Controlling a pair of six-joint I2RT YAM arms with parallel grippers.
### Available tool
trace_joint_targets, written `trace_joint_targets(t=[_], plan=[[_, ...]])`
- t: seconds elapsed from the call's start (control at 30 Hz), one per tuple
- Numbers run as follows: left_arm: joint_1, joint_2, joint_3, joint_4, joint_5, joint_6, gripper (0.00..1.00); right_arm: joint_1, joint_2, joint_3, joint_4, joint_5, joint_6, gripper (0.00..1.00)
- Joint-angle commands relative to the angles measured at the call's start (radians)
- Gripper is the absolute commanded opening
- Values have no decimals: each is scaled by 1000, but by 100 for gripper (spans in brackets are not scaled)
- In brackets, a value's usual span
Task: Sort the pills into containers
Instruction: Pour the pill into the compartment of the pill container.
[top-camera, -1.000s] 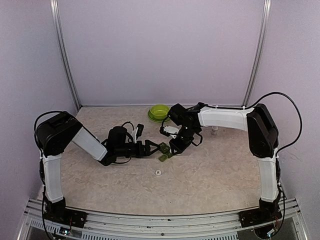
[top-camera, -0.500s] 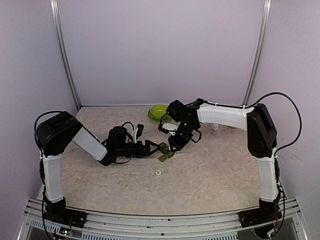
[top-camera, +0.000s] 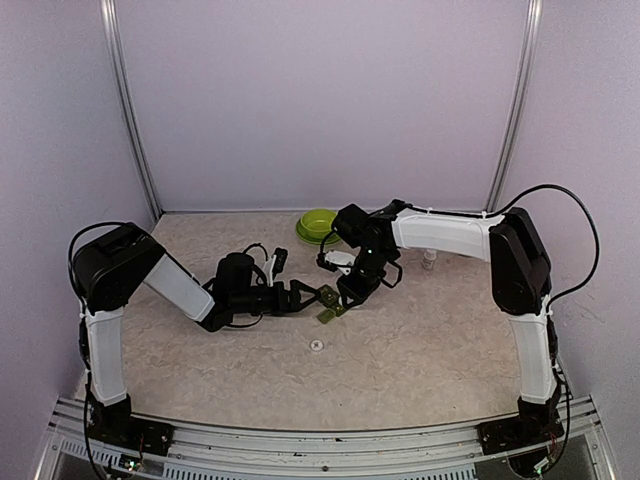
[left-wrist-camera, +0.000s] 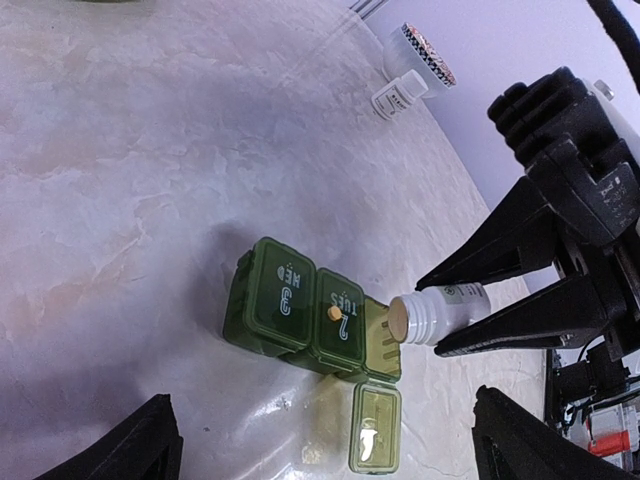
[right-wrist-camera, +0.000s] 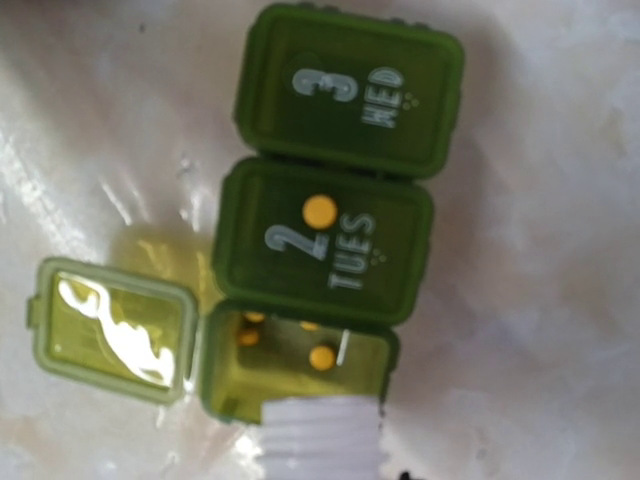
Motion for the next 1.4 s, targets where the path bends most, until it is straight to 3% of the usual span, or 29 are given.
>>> trace_joint_targets(t=[0.0,1.37], plan=[[-2,8,-6,39,10,8,99,-7,17,1,-15,-8,-7,14],[-1,17,-4,44,15,4,99,0,-5,29,-84,9,-33,17]])
